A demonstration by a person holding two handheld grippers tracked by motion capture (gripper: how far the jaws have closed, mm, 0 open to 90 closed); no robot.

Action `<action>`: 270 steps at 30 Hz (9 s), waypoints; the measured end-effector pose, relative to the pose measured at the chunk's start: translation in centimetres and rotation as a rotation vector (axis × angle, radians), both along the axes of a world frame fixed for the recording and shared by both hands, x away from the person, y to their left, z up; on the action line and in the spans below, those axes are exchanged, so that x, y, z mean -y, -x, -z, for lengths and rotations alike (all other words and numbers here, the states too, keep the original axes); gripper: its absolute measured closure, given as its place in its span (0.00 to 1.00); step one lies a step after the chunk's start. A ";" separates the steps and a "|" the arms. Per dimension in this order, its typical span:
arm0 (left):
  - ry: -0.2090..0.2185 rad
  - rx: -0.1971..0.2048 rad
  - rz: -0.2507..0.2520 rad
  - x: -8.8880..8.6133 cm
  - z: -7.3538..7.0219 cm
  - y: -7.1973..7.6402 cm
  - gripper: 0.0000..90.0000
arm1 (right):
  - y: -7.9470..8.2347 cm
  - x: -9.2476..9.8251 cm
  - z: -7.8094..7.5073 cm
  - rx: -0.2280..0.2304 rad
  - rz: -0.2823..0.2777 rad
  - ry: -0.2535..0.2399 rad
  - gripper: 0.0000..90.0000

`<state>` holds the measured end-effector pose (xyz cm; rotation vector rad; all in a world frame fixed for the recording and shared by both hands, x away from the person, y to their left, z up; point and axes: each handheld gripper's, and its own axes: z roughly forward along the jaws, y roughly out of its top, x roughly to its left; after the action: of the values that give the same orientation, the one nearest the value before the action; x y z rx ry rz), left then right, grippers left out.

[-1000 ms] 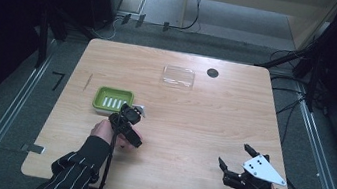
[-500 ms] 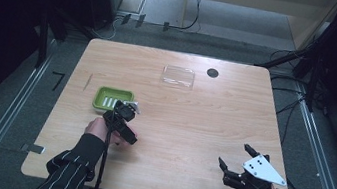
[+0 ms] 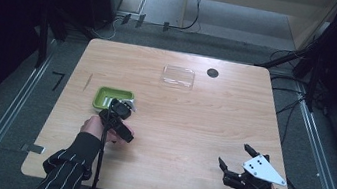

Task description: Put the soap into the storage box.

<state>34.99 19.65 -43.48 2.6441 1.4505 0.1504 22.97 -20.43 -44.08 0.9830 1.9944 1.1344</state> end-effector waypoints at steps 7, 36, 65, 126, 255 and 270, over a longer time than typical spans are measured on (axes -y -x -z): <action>-0.003 0.001 -0.005 -0.5 -0.3 0.0 0.15 | 0.0 0.0 0.0 0.002 0.001 0.000 0.15; 0.010 0.011 -0.053 -2.2 -0.7 -0.5 0.15 | 0.0 0.0 0.0 -0.001 -0.001 0.002 0.15; 0.017 0.032 -0.066 -2.6 -1.2 -0.7 0.15 | 0.0 -0.1 0.0 -0.003 0.002 0.009 0.15; 0.074 0.133 -0.183 -4.7 -3.4 -5.0 0.15 | -0.1 -0.2 0.1 -0.012 -0.010 0.023 0.15; 0.093 0.207 -0.417 -4.4 -1.2 -8.2 0.01 | 0.0 -0.2 0.1 -0.010 -0.011 0.022 0.15; 0.082 0.205 -0.385 -4.2 -1.8 -6.2 0.01 | 0.0 -0.2 0.1 -0.011 -0.010 0.022 0.15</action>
<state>41.22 23.87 -41.65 2.1837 1.8278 0.3751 22.95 -20.27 -44.16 0.9708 2.0180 1.1131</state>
